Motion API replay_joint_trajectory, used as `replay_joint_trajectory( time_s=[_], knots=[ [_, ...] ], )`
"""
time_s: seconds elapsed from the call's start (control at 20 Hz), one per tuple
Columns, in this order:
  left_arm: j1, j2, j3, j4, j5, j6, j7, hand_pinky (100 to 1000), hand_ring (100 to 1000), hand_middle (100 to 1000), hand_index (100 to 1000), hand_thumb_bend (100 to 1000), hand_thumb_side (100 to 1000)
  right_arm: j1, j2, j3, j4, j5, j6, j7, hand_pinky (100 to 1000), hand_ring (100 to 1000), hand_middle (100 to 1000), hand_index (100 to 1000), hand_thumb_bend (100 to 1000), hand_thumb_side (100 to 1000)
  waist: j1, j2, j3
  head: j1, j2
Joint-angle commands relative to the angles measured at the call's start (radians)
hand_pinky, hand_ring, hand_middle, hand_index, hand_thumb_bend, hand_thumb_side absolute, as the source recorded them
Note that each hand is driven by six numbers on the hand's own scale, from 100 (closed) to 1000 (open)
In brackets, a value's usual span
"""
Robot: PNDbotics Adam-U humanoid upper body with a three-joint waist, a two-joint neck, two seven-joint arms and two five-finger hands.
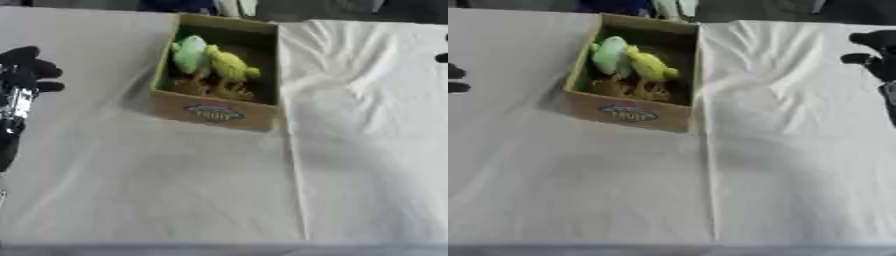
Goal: Pick up objects on the table and place them in the box.
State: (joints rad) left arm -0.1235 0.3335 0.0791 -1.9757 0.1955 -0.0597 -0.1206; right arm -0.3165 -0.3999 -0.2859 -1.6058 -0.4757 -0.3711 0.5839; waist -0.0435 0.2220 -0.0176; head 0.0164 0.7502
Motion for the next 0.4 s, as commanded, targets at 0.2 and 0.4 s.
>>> replay_joint_trajectory(
  time_s=[0.2,0.4],
  knots=[
    [-0.001,0.009,0.011,-0.014,-0.002,-0.003,0.001,713,736,637,811,100,431,-0.003,-0.013,-0.014,-0.031,0.011,0.012,-0.004,750,858,708,736,100,311,0.006,-0.016,-0.002,0.010,-0.016],
    [0.000,0.008,0.011,-0.015,0.001,-0.003,0.001,714,736,637,811,100,429,0.000,-0.012,-0.014,-0.034,0.015,0.015,-0.007,750,858,708,736,100,311,0.008,-0.018,-0.003,0.006,-0.015]
  ],
)
